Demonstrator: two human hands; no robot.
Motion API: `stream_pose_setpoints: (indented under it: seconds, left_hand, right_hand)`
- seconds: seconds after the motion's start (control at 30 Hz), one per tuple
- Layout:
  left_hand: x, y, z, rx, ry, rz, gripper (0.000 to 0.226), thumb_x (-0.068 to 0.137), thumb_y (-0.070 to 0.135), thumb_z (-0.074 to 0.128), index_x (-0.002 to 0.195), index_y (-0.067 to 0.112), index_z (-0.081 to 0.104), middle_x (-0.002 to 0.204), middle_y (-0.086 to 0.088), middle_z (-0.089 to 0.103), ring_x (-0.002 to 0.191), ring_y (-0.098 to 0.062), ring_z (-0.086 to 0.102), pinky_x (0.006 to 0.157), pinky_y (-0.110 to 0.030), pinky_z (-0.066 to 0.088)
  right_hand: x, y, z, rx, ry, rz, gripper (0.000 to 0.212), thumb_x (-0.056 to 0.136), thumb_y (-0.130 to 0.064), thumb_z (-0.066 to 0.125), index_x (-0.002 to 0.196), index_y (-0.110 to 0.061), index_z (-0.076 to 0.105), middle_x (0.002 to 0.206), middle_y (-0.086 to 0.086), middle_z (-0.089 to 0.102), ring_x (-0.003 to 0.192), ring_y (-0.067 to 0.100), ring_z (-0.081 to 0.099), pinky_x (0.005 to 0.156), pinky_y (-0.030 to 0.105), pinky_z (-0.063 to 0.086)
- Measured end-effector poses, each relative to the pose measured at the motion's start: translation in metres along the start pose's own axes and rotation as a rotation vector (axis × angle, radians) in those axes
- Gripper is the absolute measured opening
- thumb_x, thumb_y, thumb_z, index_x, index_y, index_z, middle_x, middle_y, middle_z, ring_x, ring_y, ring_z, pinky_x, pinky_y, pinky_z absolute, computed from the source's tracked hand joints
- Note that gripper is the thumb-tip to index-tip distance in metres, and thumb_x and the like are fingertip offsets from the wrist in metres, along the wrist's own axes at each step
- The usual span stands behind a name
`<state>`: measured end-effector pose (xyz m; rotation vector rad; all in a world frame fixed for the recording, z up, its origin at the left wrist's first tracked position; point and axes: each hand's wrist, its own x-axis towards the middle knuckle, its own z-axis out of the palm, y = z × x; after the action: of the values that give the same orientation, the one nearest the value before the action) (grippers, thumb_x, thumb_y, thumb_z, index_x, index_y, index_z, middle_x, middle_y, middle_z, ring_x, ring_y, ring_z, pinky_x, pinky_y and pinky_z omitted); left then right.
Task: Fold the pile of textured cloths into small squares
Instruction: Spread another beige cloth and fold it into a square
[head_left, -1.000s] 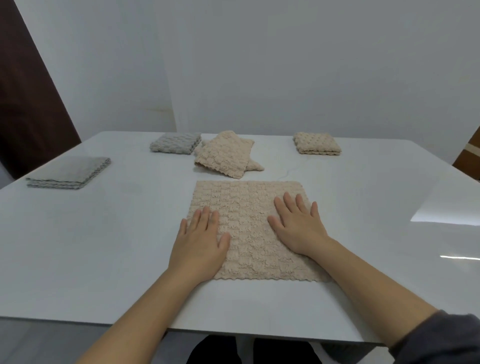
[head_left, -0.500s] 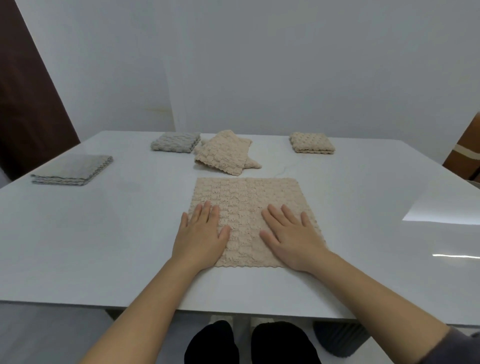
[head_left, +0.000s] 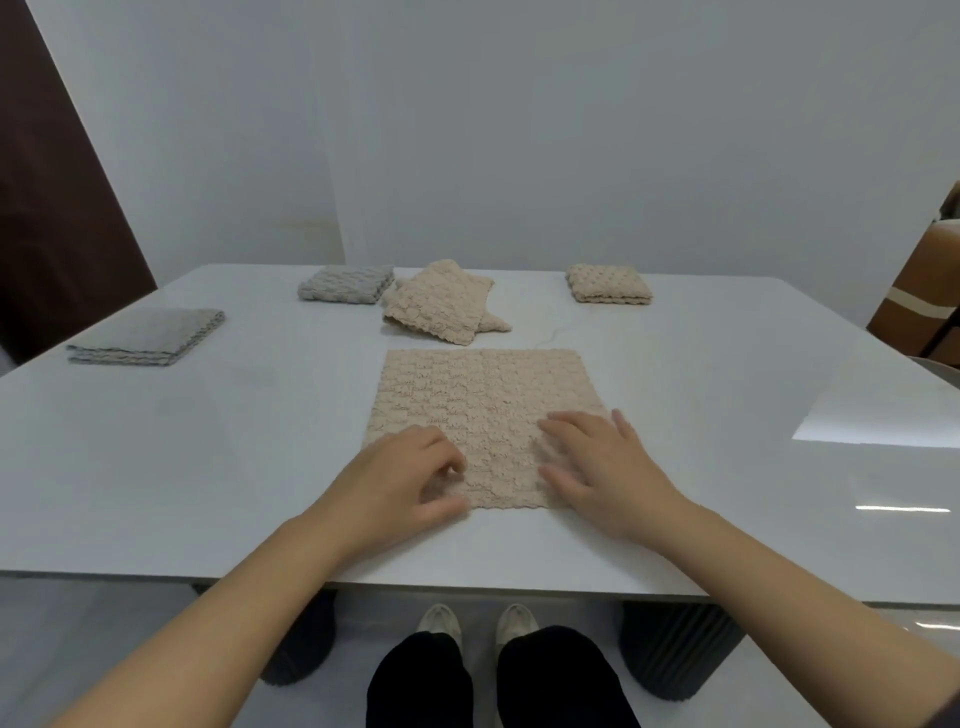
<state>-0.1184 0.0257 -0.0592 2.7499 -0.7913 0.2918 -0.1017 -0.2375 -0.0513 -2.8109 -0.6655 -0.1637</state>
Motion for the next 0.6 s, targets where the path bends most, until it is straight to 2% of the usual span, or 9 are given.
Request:
stream_pose_setpoints:
  seconds: [0.07, 0.17, 0.23, 0.3, 0.37, 0.47, 0.53, 0.6]
  left_hand:
    - [0.003, 0.007, 0.003, 0.009, 0.017, 0.033, 0.025, 0.088, 0.051, 0.054, 0.099, 0.030, 0.060, 0.093, 0.021, 0.048, 0.088, -0.002, 0.047, 0.070, -0.021, 0.038]
    - [0.011, 0.014, 0.004, 0.028, 0.104, -0.034, 0.010, 0.094, 0.033, 0.052, 0.091, 0.024, 0.057, 0.086, 0.015, 0.053, 0.081, -0.008, 0.049, 0.064, -0.024, 0.035]
    - [0.013, 0.014, 0.004, -0.002, 0.126, -0.084, 0.005, 0.094, 0.026, 0.050, 0.093, 0.024, 0.054, 0.087, 0.014, 0.055, 0.080, -0.009, 0.049, 0.064, -0.025, 0.037]
    - [0.010, 0.010, 0.005, 0.003, 0.128, -0.083, 0.013, 0.089, 0.015, 0.051, 0.099, 0.023, 0.056, 0.094, 0.011, 0.059, 0.085, -0.011, 0.053, 0.069, -0.027, 0.042]
    - [0.004, -0.004, 0.006, 0.054, 0.126, -0.083, 0.025, 0.082, 0.009, 0.055, 0.104, 0.021, 0.060, 0.100, 0.009, 0.060, 0.092, -0.014, 0.055, 0.074, -0.029, 0.043]
    - [-0.009, -0.025, 0.002, 0.036, 0.148, -0.189, 0.021, 0.082, 0.013, 0.061, 0.100, 0.023, 0.064, 0.099, 0.012, 0.060, 0.093, -0.012, 0.056, 0.078, -0.031, 0.044]
    - [-0.017, -0.033, -0.002, -0.118, 0.187, -0.287, 0.012, 0.085, 0.018, 0.066, 0.093, 0.027, 0.066, 0.093, 0.017, 0.063, 0.088, -0.005, 0.057, 0.078, -0.027, 0.046]
    - [-0.020, -0.036, -0.006, -0.310, 0.238, -0.389, 0.010, 0.087, 0.020, 0.068, 0.086, 0.030, 0.068, 0.085, 0.018, 0.068, 0.083, 0.002, 0.060, 0.073, -0.016, 0.044]
  right_hand:
    - [0.001, -0.019, 0.005, 0.032, 0.007, -0.107, 0.052, 0.094, -0.050, 0.048, 0.142, -0.030, 0.041, 0.139, -0.011, 0.046, 0.130, 0.009, 0.040, 0.114, 0.038, 0.022]
    - [0.006, -0.036, 0.015, 0.051, 0.022, -0.136, 0.050, 0.088, -0.050, 0.056, 0.133, -0.029, 0.048, 0.126, -0.011, 0.052, 0.117, 0.010, 0.047, 0.097, 0.032, 0.033]
    - [0.010, -0.036, 0.020, 0.089, 0.088, -0.114, 0.041, 0.089, -0.032, 0.056, 0.130, -0.026, 0.051, 0.123, -0.008, 0.055, 0.113, 0.014, 0.050, 0.089, 0.032, 0.037]
    - [0.014, -0.027, 0.022, 0.090, 0.133, -0.084, 0.044, 0.086, -0.007, 0.050, 0.127, -0.023, 0.053, 0.120, -0.004, 0.057, 0.110, 0.020, 0.052, 0.081, 0.033, 0.040]
    - [0.015, -0.012, 0.022, 0.058, 0.149, -0.040, 0.053, 0.080, 0.004, 0.046, 0.125, -0.023, 0.053, 0.119, -0.005, 0.057, 0.110, 0.020, 0.052, 0.080, 0.034, 0.042]
    - [0.012, 0.017, 0.017, 0.082, 0.203, 0.055, 0.052, 0.078, 0.004, 0.049, 0.120, -0.024, 0.055, 0.114, -0.009, 0.062, 0.107, 0.016, 0.056, 0.080, 0.030, 0.043]
    - [0.011, 0.034, 0.012, 0.184, 0.223, 0.088, 0.046, 0.077, 0.003, 0.054, 0.114, -0.024, 0.059, 0.108, -0.010, 0.066, 0.101, 0.014, 0.060, 0.082, 0.029, 0.046]
    - [0.010, 0.044, 0.003, 0.343, 0.212, 0.104, 0.040, 0.079, 0.004, 0.055, 0.104, -0.026, 0.062, 0.099, -0.014, 0.067, 0.093, 0.008, 0.061, 0.081, 0.025, 0.046]
